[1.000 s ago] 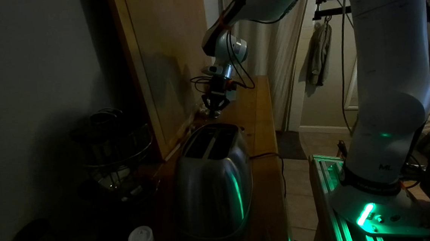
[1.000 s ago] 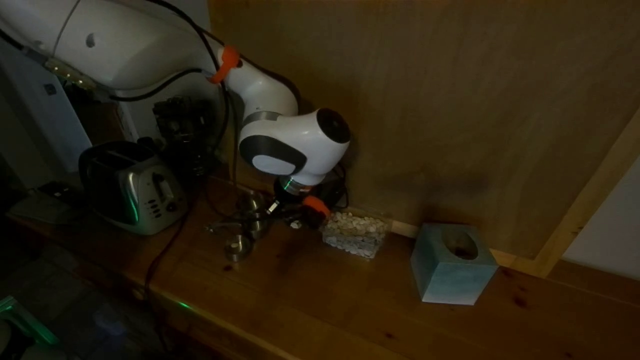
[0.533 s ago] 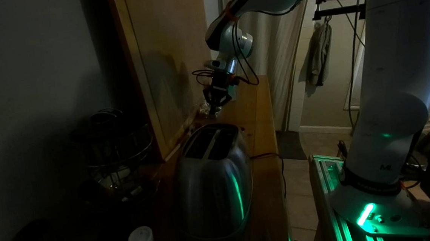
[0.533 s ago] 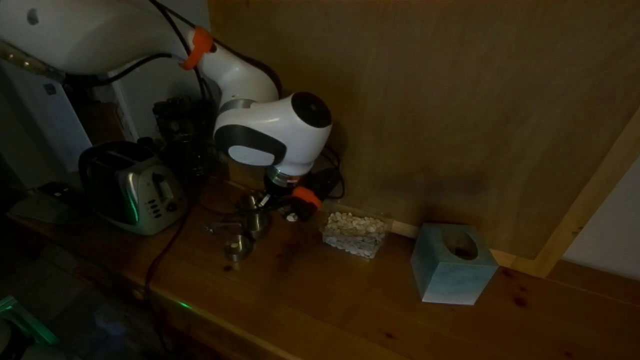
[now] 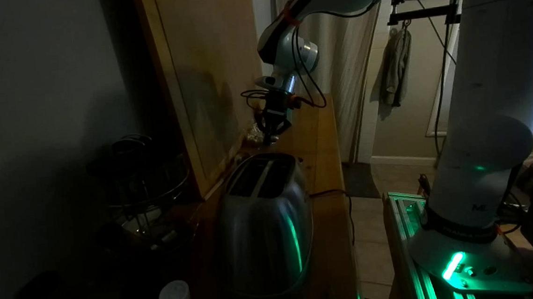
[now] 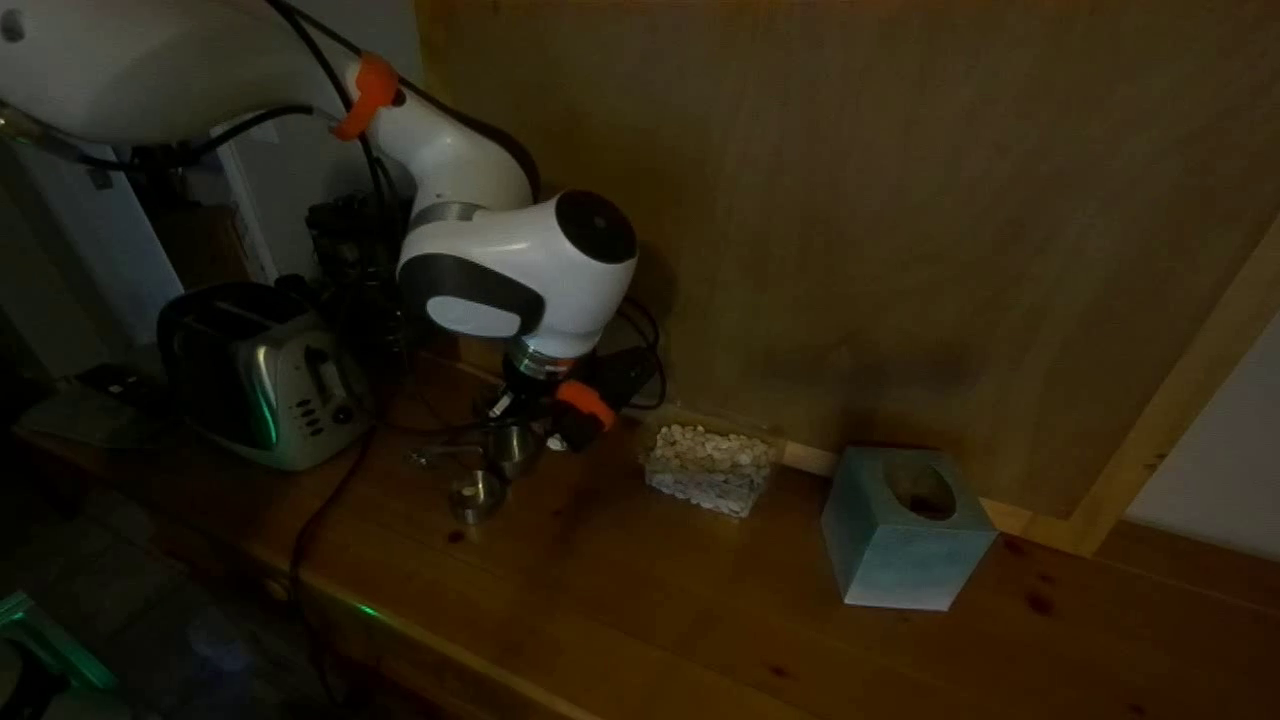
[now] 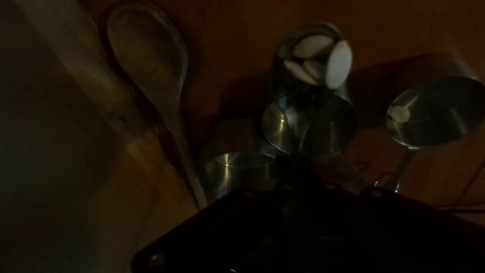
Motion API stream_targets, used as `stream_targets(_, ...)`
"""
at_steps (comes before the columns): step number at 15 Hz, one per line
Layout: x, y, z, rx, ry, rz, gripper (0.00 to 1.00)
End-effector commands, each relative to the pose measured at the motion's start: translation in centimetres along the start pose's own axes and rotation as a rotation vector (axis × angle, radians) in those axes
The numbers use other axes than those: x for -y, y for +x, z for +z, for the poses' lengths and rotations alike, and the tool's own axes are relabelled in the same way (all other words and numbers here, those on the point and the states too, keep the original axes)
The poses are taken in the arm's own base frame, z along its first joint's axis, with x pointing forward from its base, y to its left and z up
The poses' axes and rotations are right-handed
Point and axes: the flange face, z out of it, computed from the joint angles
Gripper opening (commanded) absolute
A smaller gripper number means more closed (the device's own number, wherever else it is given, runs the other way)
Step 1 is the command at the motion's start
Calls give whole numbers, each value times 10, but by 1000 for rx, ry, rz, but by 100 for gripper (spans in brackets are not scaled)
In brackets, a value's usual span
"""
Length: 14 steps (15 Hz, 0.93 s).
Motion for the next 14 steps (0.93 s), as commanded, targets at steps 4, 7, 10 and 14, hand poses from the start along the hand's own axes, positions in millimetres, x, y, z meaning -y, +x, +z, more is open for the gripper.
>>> stream_targets(4,8,8,-5,-11,-17,68,2)
stream_targets(7,8,8,-2,-7,19,46,2)
stream_targets(10,3,3,2,-12,11,51,7)
stream_targets(14,9,11,5,8,32,24,2)
